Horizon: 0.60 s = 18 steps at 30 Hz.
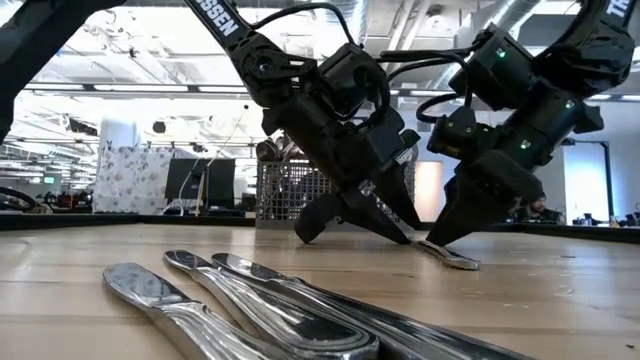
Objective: Sort silverware
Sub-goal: Put the silver table knife into the gray organizer
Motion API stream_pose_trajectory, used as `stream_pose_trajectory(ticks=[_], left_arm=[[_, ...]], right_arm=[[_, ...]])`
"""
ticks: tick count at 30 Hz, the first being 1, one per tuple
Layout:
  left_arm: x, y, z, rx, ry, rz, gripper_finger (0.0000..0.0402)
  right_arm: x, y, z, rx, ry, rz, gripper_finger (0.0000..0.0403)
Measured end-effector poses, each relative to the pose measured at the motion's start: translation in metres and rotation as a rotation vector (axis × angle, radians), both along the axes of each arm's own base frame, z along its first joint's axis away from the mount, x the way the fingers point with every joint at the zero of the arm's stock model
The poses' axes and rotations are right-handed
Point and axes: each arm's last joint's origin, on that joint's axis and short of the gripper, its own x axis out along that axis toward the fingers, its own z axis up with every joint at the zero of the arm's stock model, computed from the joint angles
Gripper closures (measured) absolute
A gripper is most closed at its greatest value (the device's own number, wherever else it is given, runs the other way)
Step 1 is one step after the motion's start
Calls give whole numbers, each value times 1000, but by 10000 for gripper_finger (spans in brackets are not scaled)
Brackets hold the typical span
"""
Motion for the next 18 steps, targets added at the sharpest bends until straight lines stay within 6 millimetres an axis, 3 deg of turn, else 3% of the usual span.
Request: stream_pose_trajectory(ticks=[9, 18], left_arm=[[1, -2, -9, 1, 10, -15, 300], [-2, -7, -11, 6, 65, -21, 390]], right_arm=[[7, 0, -11, 10, -47, -43, 224], [7, -1, -8, 13, -59, -50, 236]])
